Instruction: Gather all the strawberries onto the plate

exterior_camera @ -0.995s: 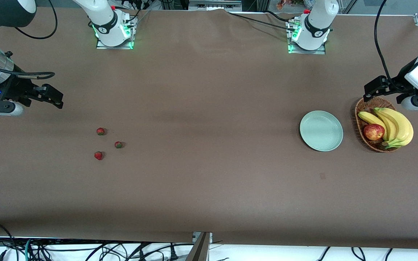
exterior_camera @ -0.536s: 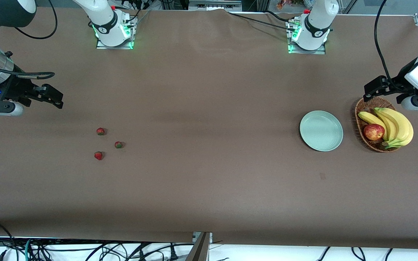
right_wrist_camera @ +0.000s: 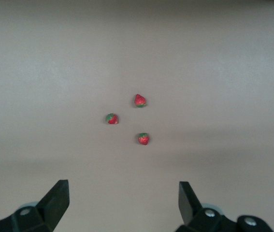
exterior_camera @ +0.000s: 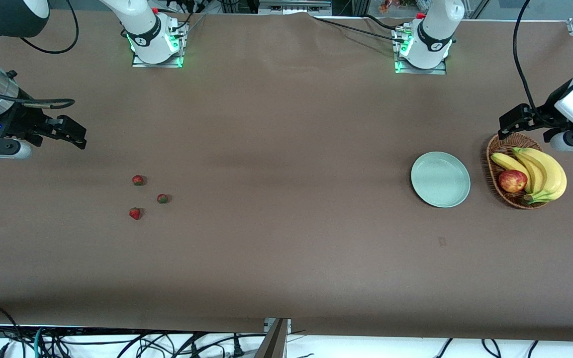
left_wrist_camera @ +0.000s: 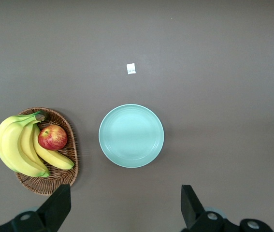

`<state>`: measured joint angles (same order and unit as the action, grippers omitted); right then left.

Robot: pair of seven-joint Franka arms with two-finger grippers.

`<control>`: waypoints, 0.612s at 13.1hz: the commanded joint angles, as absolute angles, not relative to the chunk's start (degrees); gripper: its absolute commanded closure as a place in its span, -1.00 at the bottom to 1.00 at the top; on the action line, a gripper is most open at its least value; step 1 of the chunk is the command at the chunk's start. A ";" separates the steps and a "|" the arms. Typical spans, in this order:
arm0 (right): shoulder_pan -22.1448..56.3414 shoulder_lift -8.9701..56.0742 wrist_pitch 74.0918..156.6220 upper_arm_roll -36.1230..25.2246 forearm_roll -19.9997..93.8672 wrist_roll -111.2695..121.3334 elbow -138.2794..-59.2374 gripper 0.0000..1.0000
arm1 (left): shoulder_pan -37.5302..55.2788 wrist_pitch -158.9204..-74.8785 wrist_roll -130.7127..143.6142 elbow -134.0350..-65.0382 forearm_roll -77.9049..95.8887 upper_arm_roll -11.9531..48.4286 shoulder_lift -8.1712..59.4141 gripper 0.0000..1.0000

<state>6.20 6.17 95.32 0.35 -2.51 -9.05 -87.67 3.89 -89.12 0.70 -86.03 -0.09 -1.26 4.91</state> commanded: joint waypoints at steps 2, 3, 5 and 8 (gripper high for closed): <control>5.98 6.06 94.39 0.26 -1.49 -9.32 -86.92 -1.00 | 4.04 -89.21 0.18 -86.13 0.44 -1.41 4.57 -1.00; 5.98 6.06 94.39 0.26 -1.49 -9.32 -86.92 -1.00 | 4.13 -89.21 0.18 -86.13 0.44 -1.41 4.57 -1.00; 5.98 6.06 94.39 0.26 -1.49 -9.32 -86.92 -1.00 | 4.04 -89.21 0.00 -86.04 0.44 -1.41 4.57 -1.00; 6.06 6.06 94.39 0.26 -1.49 -9.32 -86.92 -1.00 | 4.13 -89.03 -0.09 -85.87 0.44 -1.41 4.57 -1.00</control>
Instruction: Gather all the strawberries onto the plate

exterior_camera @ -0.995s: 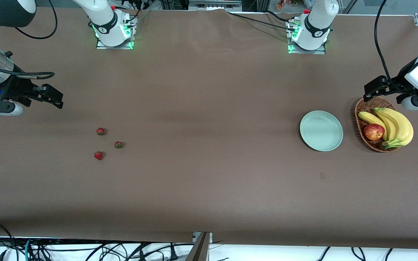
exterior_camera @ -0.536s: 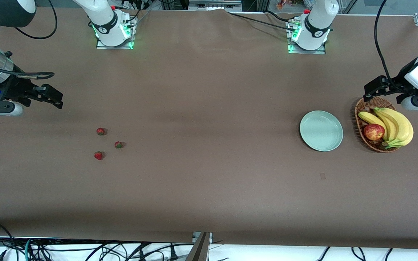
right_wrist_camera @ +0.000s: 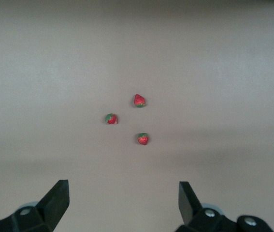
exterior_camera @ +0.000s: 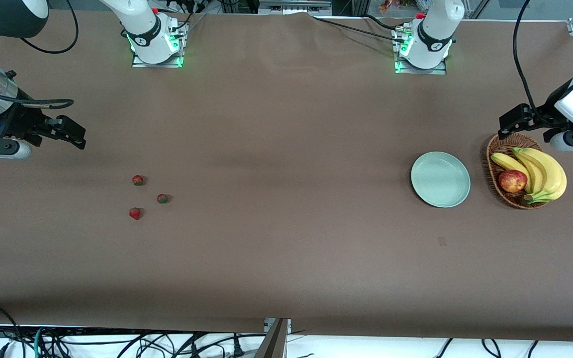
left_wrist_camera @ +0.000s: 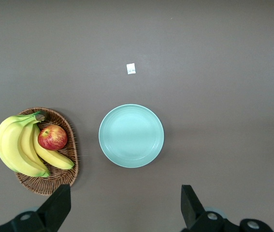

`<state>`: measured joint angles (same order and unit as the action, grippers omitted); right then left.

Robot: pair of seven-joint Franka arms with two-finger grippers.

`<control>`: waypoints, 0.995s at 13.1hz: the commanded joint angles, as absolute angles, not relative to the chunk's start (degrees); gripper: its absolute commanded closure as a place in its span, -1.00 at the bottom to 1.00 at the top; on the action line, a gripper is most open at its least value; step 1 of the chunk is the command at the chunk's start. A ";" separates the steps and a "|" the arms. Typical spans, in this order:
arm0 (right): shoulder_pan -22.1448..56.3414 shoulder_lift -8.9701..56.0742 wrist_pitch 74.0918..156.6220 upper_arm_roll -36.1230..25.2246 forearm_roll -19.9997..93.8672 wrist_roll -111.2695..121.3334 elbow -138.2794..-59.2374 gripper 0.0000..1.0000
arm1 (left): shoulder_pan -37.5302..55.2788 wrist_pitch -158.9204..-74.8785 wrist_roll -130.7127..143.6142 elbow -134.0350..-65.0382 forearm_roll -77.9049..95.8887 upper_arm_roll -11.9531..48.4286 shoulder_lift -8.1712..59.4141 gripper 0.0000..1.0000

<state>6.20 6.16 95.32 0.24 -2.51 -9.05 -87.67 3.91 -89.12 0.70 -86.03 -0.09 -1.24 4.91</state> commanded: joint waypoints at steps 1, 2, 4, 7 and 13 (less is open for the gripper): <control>5.98 6.06 94.39 0.26 -1.49 -9.32 -86.84 -1.00 | 4.13 -89.03 -0.17 -85.78 0.44 -1.49 4.57 -1.00; 5.98 6.06 94.39 0.26 -1.49 -9.32 -86.92 -1.00 | 4.13 -89.03 -0.26 -85.78 0.44 -1.41 4.57 -1.00; 6.06 6.06 94.39 0.26 -1.49 -9.32 -86.92 -1.00 | 4.13 -88.95 -0.44 -85.78 0.44 -1.41 4.57 -1.00; 5.98 6.06 94.39 0.26 -1.49 -9.32 -86.92 -1.00 | 4.13 -89.03 -0.44 -85.78 0.44 -1.41 4.57 -1.00; 6.50 6.76 95.27 0.70 -1.67 -9.23 -86.75 -1.00 | 4.31 -88.95 -0.44 -85.78 0.44 -1.41 4.48 -1.00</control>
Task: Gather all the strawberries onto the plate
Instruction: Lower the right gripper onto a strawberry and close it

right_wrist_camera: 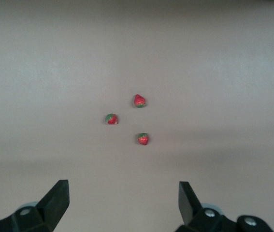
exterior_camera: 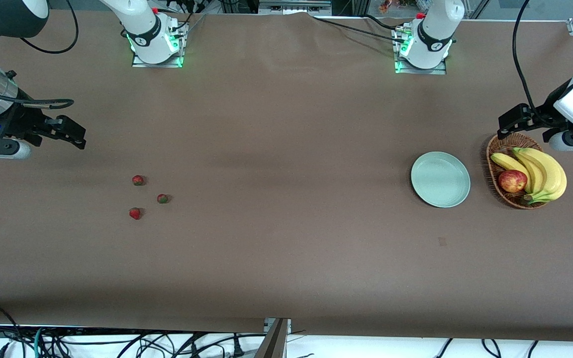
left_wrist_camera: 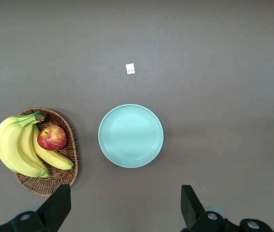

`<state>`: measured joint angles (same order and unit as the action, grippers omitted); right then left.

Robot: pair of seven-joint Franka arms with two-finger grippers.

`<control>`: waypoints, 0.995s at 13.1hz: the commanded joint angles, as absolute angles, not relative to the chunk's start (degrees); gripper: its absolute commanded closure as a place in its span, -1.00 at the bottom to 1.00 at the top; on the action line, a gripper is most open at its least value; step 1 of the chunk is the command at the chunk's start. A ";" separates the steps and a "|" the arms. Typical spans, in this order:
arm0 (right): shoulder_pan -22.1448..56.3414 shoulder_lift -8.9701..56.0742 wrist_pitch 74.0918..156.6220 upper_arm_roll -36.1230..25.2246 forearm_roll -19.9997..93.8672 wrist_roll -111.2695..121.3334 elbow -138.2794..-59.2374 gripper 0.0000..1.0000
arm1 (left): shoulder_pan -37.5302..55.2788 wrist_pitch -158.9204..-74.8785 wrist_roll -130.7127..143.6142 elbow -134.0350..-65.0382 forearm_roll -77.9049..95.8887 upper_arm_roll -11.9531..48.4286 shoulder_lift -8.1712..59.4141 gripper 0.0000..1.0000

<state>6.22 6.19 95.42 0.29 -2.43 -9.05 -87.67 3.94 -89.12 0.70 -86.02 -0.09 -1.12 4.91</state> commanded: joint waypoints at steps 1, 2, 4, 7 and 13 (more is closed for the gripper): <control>7.29 8.42 94.84 0.96 -2.28 -8.53 -86.75 -1.00 | 4.31 -88.95 -0.44 -85.78 0.35 -1.41 4.48 -1.00; 8.69 9.74 94.40 0.97 -2.46 -8.61 -87.27 -1.00 | 4.31 -88.95 -0.44 -85.78 0.35 -1.41 4.48 -1.00; 9.05 16.05 93.78 0.88 -2.29 -8.17 -87.28 -1.00 | 4.31 -88.95 -0.44 -85.78 0.35 -1.41 4.48 -1.00; 9.14 21.35 99.10 1.05 -0.71 -8.26 -90.94 -1.00 | 4.48 -89.03 -0.53 -85.78 0.35 -1.41 4.48 -1.00; 9.14 24.95 127.69 1.05 2.29 -8.17 -109.69 -0.98 | 4.57 -89.03 -0.53 -85.69 0.35 -1.41 4.48 -1.00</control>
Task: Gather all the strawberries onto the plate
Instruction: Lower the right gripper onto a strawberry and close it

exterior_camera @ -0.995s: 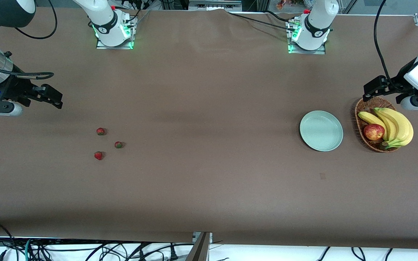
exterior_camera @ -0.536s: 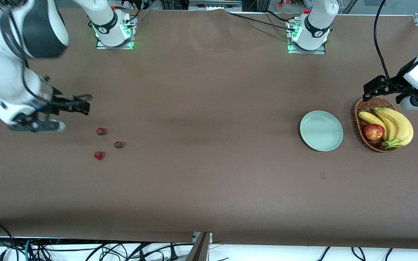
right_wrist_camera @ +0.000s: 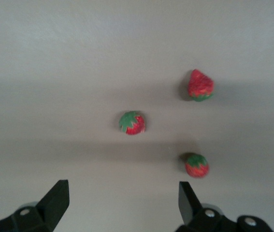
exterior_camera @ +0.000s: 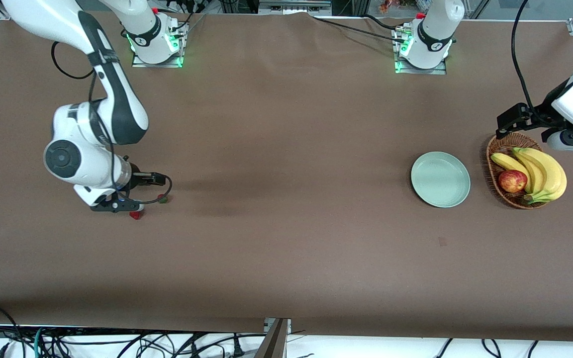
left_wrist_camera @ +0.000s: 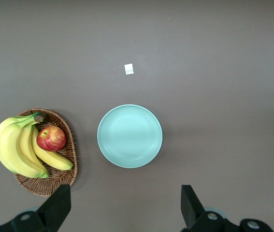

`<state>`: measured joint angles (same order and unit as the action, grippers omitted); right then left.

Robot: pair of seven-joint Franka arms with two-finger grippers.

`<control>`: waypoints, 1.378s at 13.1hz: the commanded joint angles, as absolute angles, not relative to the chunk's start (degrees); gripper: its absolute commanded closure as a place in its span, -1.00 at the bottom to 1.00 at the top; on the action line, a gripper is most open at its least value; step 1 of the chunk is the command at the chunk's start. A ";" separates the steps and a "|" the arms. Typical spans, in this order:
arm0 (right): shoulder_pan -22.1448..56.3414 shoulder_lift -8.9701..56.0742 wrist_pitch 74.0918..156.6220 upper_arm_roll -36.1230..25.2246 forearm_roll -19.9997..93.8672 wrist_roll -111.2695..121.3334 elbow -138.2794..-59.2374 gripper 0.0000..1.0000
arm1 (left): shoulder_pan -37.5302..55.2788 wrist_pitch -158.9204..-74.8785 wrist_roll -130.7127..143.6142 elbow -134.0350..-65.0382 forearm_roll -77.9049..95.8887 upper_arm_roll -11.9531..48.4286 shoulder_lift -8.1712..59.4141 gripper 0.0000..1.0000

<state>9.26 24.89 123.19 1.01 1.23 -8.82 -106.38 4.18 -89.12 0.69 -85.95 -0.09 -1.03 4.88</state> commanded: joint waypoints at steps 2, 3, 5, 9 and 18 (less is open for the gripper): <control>9.14 27.50 131.20 1.32 2.29 -8.09 -109.34 -0.91 | 4.66 -89.03 -0.44 -85.69 0.26 -1.41 4.48 -1.00; 9.05 28.81 132.87 1.32 2.20 -8.09 -109.34 -0.83 | 4.66 -89.03 -0.44 -85.69 0.26 -1.41 4.48 -1.00; 9.14 30.14 135.34 1.32 2.11 -8.09 -109.07 -0.73 | 4.66 -89.03 -0.44 -85.69 0.26 -1.32 4.48 -1.00; 9.14 33.05 137.02 1.32 2.11 -8.00 -107.05 -0.54 | 4.66 -89.03 -0.44 -85.69 0.35 -1.32 4.48 -1.00; 8.88 34.19 138.60 1.32 2.20 -5.98 -107.14 0.60 | 4.66 -89.03 -0.44 -85.69 0.26 -1.32 4.48 -1.00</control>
